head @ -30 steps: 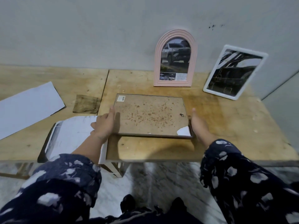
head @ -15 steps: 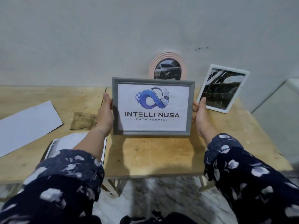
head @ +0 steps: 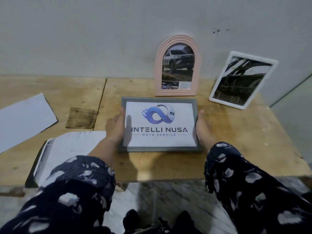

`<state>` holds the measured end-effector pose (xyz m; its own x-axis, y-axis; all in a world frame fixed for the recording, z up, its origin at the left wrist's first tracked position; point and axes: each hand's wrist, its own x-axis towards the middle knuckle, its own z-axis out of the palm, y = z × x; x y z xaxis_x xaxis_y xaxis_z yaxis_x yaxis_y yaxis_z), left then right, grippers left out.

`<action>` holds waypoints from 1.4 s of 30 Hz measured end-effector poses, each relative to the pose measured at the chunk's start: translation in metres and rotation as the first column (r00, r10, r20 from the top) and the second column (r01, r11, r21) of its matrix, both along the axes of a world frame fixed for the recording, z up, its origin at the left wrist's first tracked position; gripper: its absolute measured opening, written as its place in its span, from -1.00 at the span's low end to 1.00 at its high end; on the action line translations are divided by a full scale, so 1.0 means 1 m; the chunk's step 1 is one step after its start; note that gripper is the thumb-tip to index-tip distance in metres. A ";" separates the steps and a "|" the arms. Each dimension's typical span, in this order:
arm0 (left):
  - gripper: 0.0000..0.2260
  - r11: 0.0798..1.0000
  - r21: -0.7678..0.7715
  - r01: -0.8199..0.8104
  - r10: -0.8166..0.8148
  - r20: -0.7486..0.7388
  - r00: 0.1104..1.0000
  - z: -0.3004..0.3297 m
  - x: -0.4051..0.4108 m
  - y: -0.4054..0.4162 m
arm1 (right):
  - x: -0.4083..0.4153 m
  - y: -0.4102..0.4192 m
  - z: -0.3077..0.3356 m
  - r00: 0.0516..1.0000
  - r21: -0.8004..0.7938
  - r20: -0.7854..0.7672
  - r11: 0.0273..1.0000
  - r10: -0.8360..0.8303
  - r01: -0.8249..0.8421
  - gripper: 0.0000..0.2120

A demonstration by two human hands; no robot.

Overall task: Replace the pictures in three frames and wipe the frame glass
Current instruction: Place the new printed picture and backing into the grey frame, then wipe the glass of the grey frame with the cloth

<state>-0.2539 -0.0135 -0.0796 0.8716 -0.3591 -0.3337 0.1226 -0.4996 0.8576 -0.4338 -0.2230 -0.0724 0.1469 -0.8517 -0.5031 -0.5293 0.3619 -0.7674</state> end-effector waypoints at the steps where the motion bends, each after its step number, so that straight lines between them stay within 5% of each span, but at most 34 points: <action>1: -0.29 0.999 0.033 -0.003 0.003 -0.014 1.000 -0.003 0.001 -0.001 | 0.001 0.001 -0.002 1.000 -0.009 -0.014 1.000 0.024 -0.024 -0.27; 5: -0.12 0.991 0.132 -0.015 0.018 -0.027 0.999 -0.022 0.011 -0.003 | 0.008 0.000 -0.009 0.993 0.010 -0.109 0.999 0.045 -0.045 -0.17; 8: -0.14 0.979 0.202 0.019 -0.019 0.003 1.000 -0.023 0.017 0.001 | 0.015 -0.002 -0.007 0.943 -0.107 -0.273 0.969 0.188 -0.224 -0.34; 12: -0.36 0.947 0.318 0.048 -0.105 0.165 0.981 -0.013 0.034 0.014 | 0.033 0.008 0.002 0.796 -0.280 -0.514 0.814 0.321 -0.509 -0.51; 15: -0.49 0.909 0.417 0.017 -0.132 0.247 0.960 -0.008 0.052 0.036 | 0.063 0.025 0.004 0.653 -0.265 -0.613 0.663 0.445 -0.700 -0.54; 22: -0.62 0.749 0.663 -0.003 -0.150 0.175 0.973 -0.010 0.098 0.111 | 0.145 0.096 -0.003 0.433 -0.295 -0.586 0.317 0.685 -0.901 -0.60; 28: -0.64 0.605 0.779 0.164 -0.361 0.085 0.929 -0.015 0.124 0.141 | 0.210 0.165 -0.016 0.273 -0.337 -0.482 0.112 0.832 -0.935 -0.60; 31: -0.55 0.494 0.836 0.237 -0.460 0.020 0.888 -0.011 0.128 0.141 | 0.243 0.187 -0.022 0.260 -0.353 -0.485 0.085 0.835 -0.932 -0.59; 39: -0.37 0.432 0.872 0.231 -0.512 0.026 0.859 -0.011 0.133 0.140 | 0.301 0.222 -0.029 0.332 -0.273 -0.453 0.226 0.827 -0.935 -0.41; 42: -0.40 0.447 0.863 0.235 -0.513 0.032 0.858 -0.012 0.134 0.141 | 0.304 0.231 -0.032 0.381 -0.242 -0.433 0.301 0.817 -0.922 -0.61</action>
